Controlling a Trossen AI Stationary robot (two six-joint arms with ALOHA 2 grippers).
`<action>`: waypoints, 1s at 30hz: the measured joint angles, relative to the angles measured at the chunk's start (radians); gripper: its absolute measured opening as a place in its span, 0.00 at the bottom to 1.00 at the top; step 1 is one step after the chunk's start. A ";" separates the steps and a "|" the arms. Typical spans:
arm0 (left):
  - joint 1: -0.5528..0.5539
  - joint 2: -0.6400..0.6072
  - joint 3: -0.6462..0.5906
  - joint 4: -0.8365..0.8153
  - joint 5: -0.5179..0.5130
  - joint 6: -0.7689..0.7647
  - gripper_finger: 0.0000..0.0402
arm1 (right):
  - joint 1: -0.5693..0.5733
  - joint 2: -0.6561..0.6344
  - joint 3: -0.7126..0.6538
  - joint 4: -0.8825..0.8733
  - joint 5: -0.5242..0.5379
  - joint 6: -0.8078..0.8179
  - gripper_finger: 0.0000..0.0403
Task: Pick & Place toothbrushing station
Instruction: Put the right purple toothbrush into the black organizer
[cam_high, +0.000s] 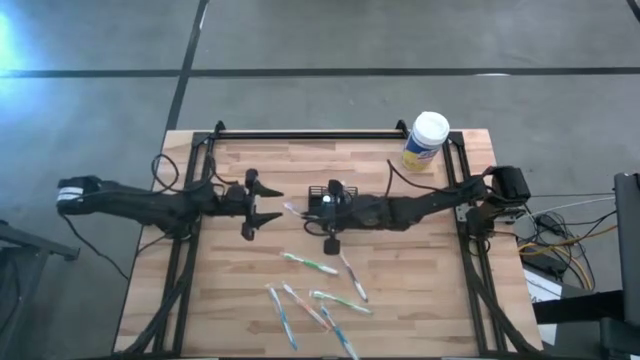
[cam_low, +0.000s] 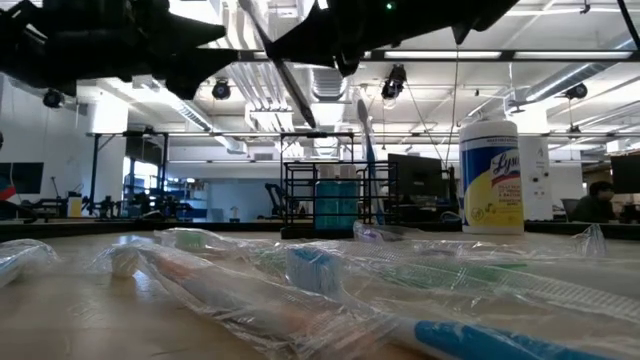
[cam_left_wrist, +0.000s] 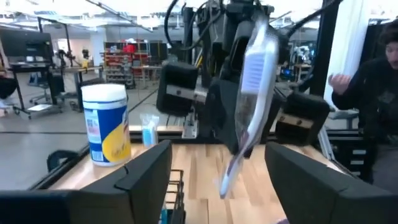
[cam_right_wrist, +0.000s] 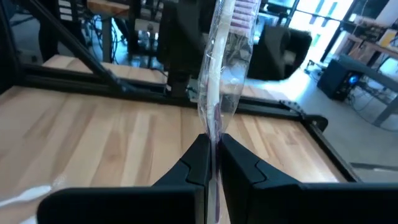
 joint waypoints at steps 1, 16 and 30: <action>0.000 0.017 0.008 -0.006 0.001 -0.004 0.66 | 0.000 0.000 0.007 0.002 0.000 -0.006 0.04; -0.003 0.204 0.145 0.066 0.117 -0.002 0.65 | 0.000 0.000 0.034 0.001 0.001 -0.048 0.05; -0.029 0.291 0.150 0.193 0.127 -0.004 0.46 | 0.000 0.000 0.034 0.001 0.005 -0.054 0.05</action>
